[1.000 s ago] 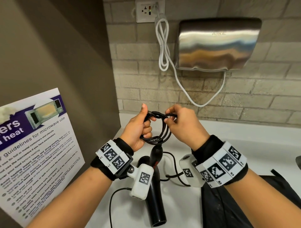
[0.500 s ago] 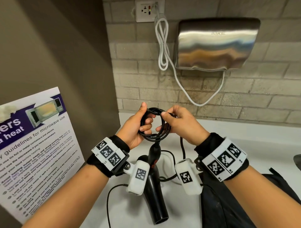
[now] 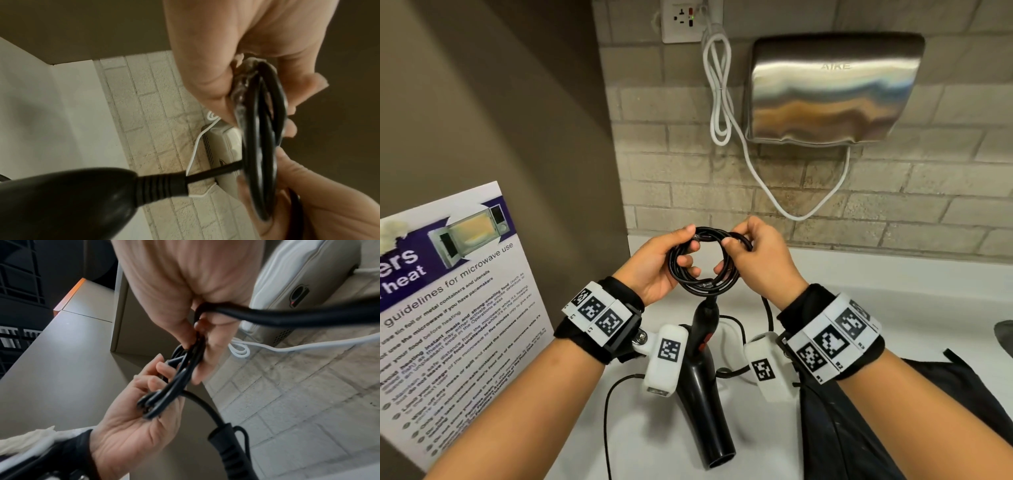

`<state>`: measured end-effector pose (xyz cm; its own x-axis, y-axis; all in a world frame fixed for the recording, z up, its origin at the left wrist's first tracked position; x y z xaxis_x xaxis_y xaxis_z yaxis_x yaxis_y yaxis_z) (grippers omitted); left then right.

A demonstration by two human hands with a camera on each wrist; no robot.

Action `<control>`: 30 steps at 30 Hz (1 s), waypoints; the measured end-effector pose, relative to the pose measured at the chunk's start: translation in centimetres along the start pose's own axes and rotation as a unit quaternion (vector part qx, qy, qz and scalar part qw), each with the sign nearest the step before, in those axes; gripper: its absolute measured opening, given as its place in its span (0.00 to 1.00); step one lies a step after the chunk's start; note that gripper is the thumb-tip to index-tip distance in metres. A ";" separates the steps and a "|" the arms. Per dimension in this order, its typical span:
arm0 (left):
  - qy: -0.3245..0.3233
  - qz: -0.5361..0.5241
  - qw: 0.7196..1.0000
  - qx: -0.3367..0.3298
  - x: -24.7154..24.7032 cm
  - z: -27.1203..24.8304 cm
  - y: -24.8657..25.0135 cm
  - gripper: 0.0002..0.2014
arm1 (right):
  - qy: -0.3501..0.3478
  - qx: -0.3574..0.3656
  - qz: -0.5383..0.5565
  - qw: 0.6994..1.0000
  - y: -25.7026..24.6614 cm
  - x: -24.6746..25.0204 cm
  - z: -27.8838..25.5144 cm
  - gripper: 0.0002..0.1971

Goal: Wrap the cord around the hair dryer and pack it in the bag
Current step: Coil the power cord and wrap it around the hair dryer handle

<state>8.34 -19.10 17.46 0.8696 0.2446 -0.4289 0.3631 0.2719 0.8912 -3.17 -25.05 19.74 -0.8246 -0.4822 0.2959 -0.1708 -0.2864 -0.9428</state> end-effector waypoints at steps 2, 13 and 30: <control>-0.021 0.014 1.000 0.018 -0.3 -0.1 0.0 0.11 | 0.006 0.010 -0.008 1.000 0.2 0.0 0.0 0.10; 0.046 0.139 0.988 -0.059 -0.6 0.1 -0.3 0.08 | 0.053 0.068 -0.021 0.996 1.0 0.5 -0.2 0.12; 0.075 0.111 0.989 -0.056 1.0 -0.3 -0.2 0.10 | -0.282 -0.210 -0.590 0.727 21.6 0.7 -2.2 0.24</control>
<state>9.02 -18.63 16.84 0.8611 0.4429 -0.2498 0.1230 0.2952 0.9475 -8.61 -29.73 -0.74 0.3613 -0.4025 0.8411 -0.8269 -0.5551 0.0895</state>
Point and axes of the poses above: each hand's wrist, its own z-axis towards the middle knuckle, its own x-axis out of the back of the hand, y = z × x, the point moved 6 cm from there along z, towards the middle knuckle, and after that the axes turned 9 degrees about -x, right-handed, at the moved point
